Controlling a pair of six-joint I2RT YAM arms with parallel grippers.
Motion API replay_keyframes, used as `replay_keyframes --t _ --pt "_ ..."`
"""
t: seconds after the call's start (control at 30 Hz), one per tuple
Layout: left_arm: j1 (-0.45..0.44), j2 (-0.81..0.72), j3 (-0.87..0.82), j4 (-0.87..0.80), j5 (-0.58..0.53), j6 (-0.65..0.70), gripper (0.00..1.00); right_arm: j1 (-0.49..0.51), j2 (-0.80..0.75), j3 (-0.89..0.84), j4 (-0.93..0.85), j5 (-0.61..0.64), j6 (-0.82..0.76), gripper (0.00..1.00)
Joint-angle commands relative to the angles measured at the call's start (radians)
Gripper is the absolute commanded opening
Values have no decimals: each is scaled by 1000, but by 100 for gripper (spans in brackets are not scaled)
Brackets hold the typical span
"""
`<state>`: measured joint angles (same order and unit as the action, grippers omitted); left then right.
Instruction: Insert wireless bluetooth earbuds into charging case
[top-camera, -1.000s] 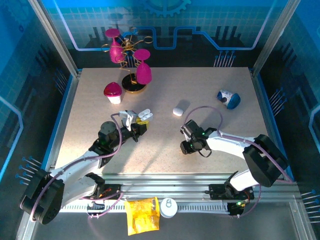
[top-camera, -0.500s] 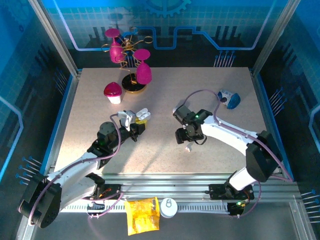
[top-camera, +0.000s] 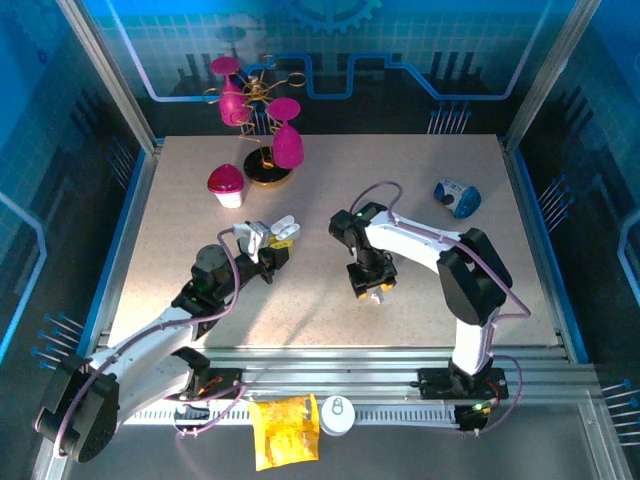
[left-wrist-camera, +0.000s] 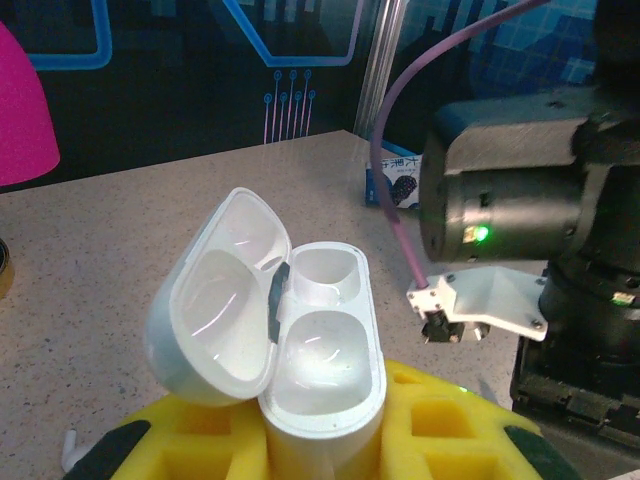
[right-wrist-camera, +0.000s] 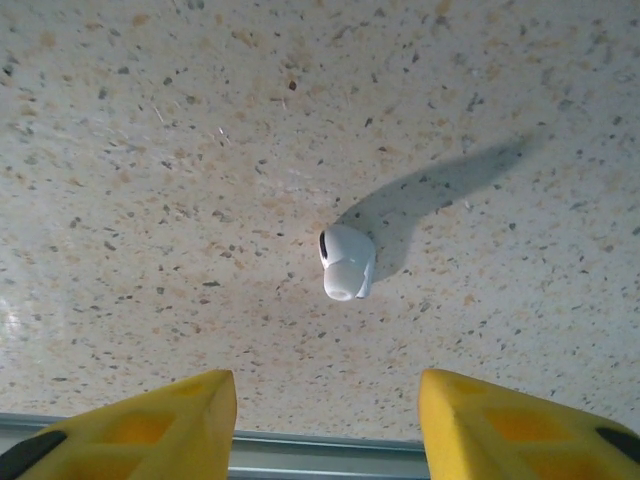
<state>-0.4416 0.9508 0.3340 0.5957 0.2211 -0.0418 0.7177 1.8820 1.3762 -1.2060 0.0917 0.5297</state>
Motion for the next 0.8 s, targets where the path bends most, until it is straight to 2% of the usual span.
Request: replay_keyframes --t 0.0,0.37,0.77 --pt "-3 2 -7 16 -5 26 16 -15 57 43 -58 -20 -30 49" --pt "-3 17 0 21 -2 30 16 -50 142 31 -12 -25 -67 44" --pt "-5 25 13 16 12 14 16 -70 182 -14 61 -18 -79 34"
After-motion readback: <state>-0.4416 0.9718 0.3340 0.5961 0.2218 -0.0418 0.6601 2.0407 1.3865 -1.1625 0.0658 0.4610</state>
